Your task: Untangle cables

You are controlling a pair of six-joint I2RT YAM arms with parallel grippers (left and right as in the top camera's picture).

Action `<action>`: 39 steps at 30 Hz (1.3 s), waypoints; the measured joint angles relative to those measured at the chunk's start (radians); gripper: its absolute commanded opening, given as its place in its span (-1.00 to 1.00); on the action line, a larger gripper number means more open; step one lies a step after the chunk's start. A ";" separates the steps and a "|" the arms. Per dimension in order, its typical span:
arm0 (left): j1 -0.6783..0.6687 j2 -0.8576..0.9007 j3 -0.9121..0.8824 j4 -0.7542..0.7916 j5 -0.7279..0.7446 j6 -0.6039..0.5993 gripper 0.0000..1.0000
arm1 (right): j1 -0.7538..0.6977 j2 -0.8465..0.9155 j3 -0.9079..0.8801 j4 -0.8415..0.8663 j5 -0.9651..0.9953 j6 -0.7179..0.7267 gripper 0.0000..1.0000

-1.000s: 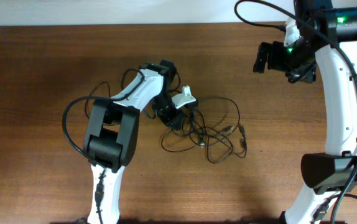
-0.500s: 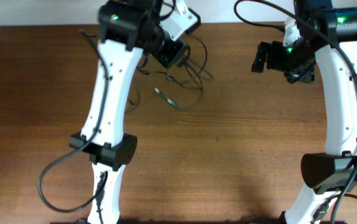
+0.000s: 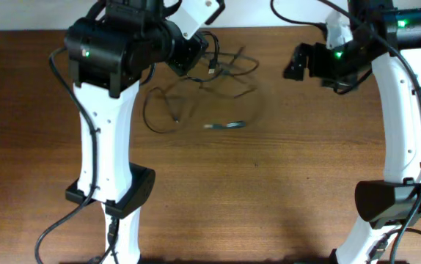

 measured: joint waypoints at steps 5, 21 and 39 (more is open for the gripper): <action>0.001 -0.006 -0.016 0.012 0.026 -0.005 -1.00 | 0.000 0.000 0.000 0.103 -0.296 -0.081 0.84; 0.001 -0.006 -0.030 0.077 -0.087 -0.509 -1.00 | 0.233 0.000 0.000 0.505 -0.289 0.188 0.73; 0.168 -0.105 -0.039 0.258 -0.092 -0.542 -1.00 | 0.206 0.026 0.000 0.349 0.108 0.388 0.74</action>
